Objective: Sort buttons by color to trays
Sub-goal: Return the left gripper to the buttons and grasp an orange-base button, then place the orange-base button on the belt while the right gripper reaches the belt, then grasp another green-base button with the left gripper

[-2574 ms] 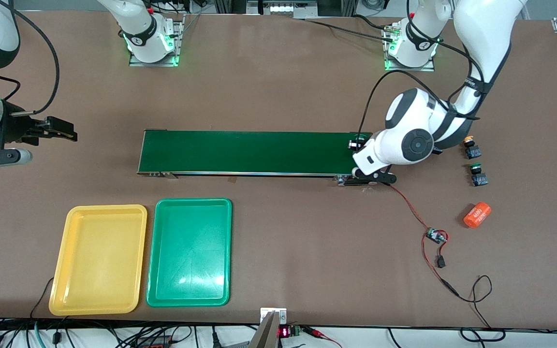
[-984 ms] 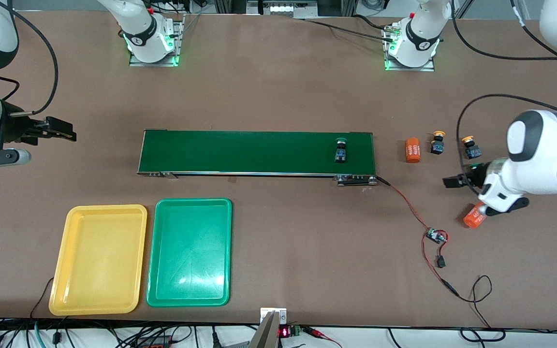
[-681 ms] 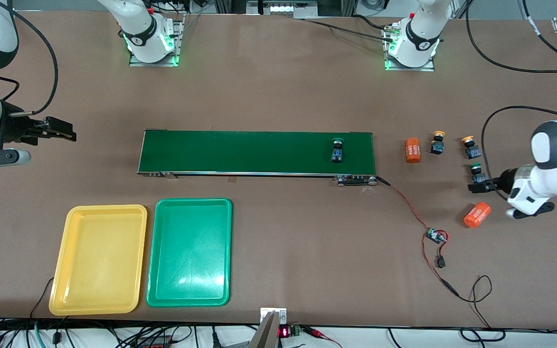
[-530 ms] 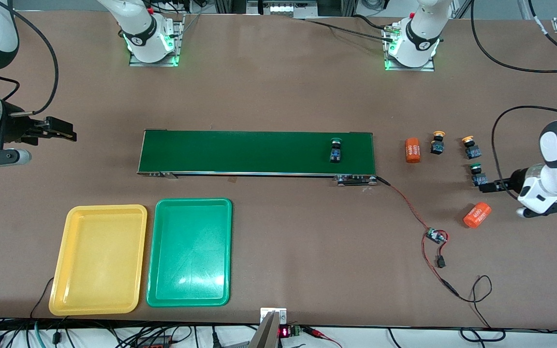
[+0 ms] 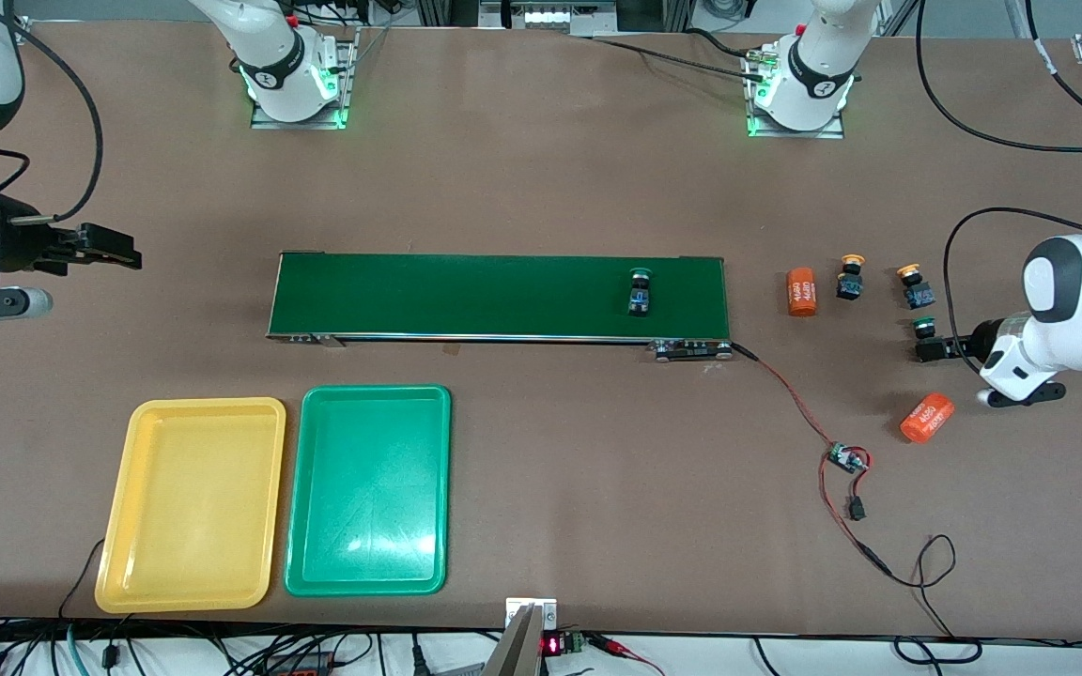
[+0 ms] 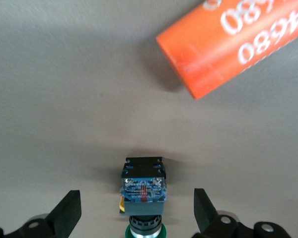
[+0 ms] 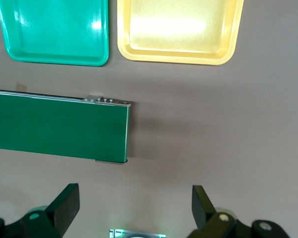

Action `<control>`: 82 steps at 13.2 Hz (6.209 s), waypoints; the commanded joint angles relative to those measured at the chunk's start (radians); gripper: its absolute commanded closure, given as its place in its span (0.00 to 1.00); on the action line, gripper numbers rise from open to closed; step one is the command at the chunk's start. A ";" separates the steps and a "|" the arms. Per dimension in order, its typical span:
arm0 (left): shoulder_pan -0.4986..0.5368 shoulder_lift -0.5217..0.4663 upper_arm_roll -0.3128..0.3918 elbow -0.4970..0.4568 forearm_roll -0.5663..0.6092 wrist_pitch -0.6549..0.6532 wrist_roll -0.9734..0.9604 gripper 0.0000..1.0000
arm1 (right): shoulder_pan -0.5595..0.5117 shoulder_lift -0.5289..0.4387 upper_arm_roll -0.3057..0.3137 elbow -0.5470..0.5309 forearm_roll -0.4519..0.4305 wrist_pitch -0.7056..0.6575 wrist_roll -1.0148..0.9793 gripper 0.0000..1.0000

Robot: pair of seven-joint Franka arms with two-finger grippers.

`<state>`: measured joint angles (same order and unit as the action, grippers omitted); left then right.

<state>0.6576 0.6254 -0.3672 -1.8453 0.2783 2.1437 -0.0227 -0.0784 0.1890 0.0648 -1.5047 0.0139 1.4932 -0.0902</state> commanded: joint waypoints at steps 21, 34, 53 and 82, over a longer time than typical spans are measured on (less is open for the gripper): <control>-0.402 -0.216 -0.059 -0.078 -0.025 0.038 0.006 1.00 | 0.216 -0.504 0.016 -0.902 0.018 0.617 0.190 0.00; -0.713 -0.230 -0.059 -0.169 -0.255 0.048 -0.246 1.00 | 0.580 0.010 0.016 -0.474 -0.003 0.717 0.687 0.00; -0.304 -0.325 0.031 -0.218 -0.240 0.019 -0.133 0.00 | 0.580 -0.034 0.013 -0.716 -0.006 0.941 0.688 0.00; -0.174 -0.332 0.031 -0.572 -0.200 0.237 0.225 0.00 | 0.589 0.026 0.015 -0.651 -0.041 1.000 0.817 0.00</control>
<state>0.4708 0.2853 -0.3342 -2.4066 0.0590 2.3554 0.1844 0.5053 0.2072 0.0821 -2.1630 -0.0058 2.4877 0.6965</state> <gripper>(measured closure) 0.000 0.000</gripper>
